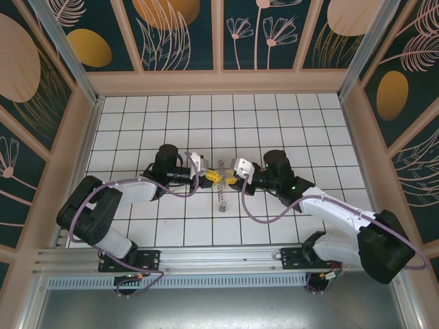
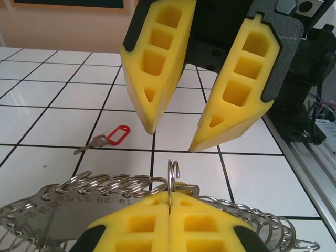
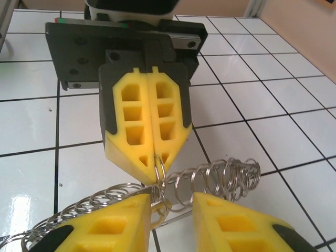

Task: Put the keys on the keyring

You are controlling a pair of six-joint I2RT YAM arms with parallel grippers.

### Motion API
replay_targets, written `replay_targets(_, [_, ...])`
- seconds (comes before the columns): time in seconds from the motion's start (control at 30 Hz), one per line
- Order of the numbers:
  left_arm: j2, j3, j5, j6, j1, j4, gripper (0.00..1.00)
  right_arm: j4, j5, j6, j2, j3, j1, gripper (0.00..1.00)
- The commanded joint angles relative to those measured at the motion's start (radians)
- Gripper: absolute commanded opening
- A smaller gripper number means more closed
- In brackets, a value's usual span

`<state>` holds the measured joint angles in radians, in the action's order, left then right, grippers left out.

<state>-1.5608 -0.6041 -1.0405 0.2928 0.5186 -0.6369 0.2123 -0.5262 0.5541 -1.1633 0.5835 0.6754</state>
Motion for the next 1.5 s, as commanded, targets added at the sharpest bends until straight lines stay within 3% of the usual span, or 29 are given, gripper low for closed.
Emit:
replay_targets(0.0, [-0.009, -0.033, -0.041, 0.037, 0.006, 0.017, 0.00, -0.027, -0.071, 0.054, -0.021, 0.043, 0.007, 0.25])
replay_targets(0.63, [0.005, -0.031, -0.046, 0.031, 0.007, 0.014, 0.00, -0.022, -0.080, 0.066, -0.084, 0.074, 0.007, 0.23])
replay_targets(0.87, [0.005, -0.031, -0.044, 0.032, 0.007, 0.017, 0.00, -0.012, -0.090, 0.065, -0.107, 0.082, 0.007, 0.17])
replay_targets(1.13, [0.013, -0.030, -0.018, 0.032, 0.007, 0.024, 0.00, -0.042, -0.079, 0.071, -0.103, 0.093, 0.007, 0.02])
replay_targets(1.47, [0.082, -0.031, 0.130, 0.055, 0.008, 0.136, 0.22, -0.157, -0.022, 0.079, -0.099, 0.146, 0.011, 0.00])
